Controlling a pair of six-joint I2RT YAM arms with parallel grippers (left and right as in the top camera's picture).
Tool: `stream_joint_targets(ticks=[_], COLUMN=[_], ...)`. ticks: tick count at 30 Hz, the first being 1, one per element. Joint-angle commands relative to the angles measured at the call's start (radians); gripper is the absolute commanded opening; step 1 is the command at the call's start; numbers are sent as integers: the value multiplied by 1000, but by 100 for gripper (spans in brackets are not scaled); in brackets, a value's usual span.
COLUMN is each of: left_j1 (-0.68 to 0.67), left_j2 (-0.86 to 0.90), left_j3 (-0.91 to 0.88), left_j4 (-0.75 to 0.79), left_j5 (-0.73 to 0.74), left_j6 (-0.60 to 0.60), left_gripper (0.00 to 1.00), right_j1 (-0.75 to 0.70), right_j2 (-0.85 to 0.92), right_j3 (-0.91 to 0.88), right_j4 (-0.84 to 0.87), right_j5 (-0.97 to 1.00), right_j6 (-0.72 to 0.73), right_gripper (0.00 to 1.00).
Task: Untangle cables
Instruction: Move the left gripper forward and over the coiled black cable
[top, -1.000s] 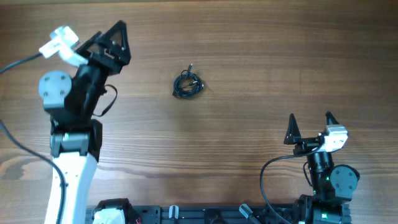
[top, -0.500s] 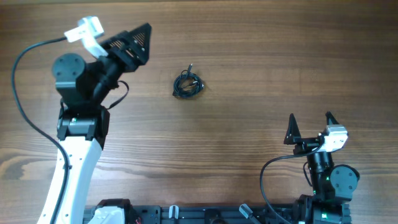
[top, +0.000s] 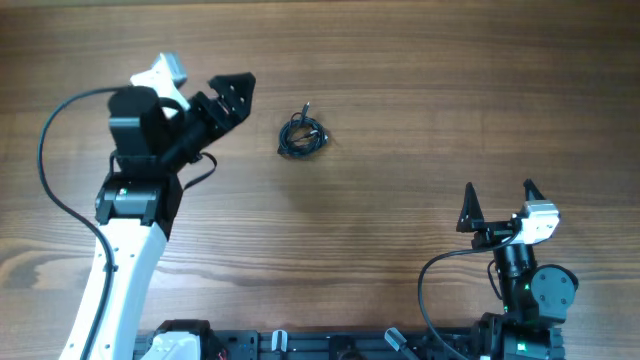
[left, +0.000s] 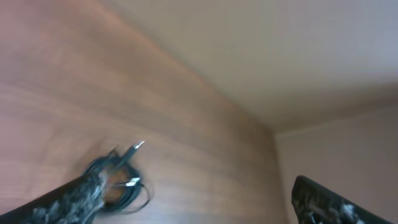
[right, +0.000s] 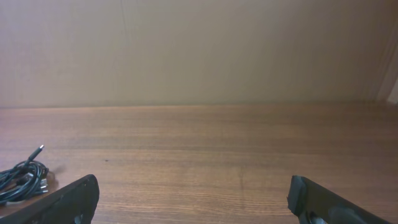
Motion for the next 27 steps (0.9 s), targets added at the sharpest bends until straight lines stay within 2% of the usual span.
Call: stream_joint_targets(ticks=[1,4,11,18,23,25,27], left_j1=[-51,-108,-217,-232,-232,-232,-233], left_j2=[3,6,78,228,324,362,402], left_j3=[14,14,53,179,209,209,209], left_j4=[-101,-145,-179,-266,-269,-267,-252], left_j5=[-176,-259,-398,-425,-425,-425,-414], left_j6=[67,72,165,225,291,320,355], left_gripper=[93,90,82,74,68,63,51], right_j1=[4,4,4,4,4,4,4], right_j2=[1,1,1,1,1,1,1], right_j3=[-1,-1,-1,-1,-1,-1,-1], right_j4=[3,3,3,3,3,3,3], right_j5=[-2,-2,-2,-2,-2,-2,-2], right_j6=[-13,-12,-13,-13,-13,-13,-13], right_gripper=[100,100,100,100,100,100,100])
